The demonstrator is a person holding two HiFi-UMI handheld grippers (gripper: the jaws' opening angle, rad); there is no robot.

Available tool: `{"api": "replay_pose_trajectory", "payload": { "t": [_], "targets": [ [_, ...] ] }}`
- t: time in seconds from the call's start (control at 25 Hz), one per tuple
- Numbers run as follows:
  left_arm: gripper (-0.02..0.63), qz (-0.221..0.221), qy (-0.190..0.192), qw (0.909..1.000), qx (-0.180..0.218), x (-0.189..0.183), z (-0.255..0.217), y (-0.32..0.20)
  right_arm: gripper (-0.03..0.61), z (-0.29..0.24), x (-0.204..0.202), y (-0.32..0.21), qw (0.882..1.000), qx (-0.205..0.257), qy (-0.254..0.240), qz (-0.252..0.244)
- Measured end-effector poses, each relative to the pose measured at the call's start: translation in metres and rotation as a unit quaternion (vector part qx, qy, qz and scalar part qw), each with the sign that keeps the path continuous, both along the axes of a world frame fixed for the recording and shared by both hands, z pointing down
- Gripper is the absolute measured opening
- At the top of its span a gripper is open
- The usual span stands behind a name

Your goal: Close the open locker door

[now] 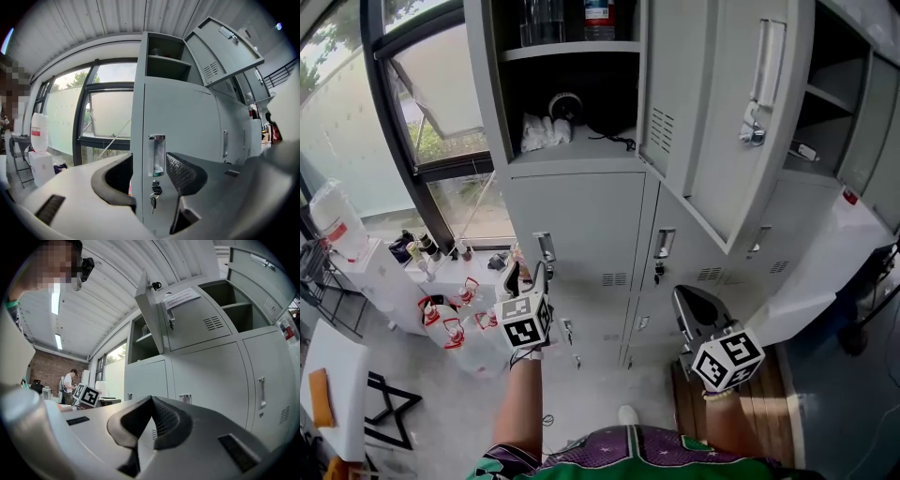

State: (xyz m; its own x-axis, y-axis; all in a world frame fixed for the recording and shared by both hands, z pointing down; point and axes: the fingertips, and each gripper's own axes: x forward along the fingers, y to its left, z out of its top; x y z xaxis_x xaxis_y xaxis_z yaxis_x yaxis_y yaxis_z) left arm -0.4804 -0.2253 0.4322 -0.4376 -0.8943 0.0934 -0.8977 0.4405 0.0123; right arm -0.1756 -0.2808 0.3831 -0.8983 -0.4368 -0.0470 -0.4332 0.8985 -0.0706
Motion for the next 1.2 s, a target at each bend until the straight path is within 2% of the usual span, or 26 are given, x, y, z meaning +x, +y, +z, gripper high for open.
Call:
{"api": "replay_pose_trajectory", "payload": {
  "t": [0.44, 0.72, 0.92, 1.2],
  "targets": [
    [0.221, 0.041, -0.011, 0.9988, 0.024, 0.053, -0.011, 0.031, 0.006, 0.004, 0.046, 0.031, 0.999, 0.000, -0.003, 0.042],
    [0.212, 0.086, -0.012, 0.9950, 0.048, 0.094, -0.026, 0.053, 0.006, 0.006, 0.072, 0.044, 0.997, -0.001, 0.008, 0.071],
    [0.186, 0.099, -0.016, 0.9930, 0.062, 0.118, -0.041, 0.069, 0.006, -0.006, 0.082, 0.048, 0.998, 0.013, 0.004, 0.065],
    [0.149, 0.114, -0.033, 0.9906, 0.069, 0.170, -0.056, 0.087, 0.006, -0.034, 0.099, 0.045, 0.999, 0.029, -0.014, 0.033]
  ]
}}
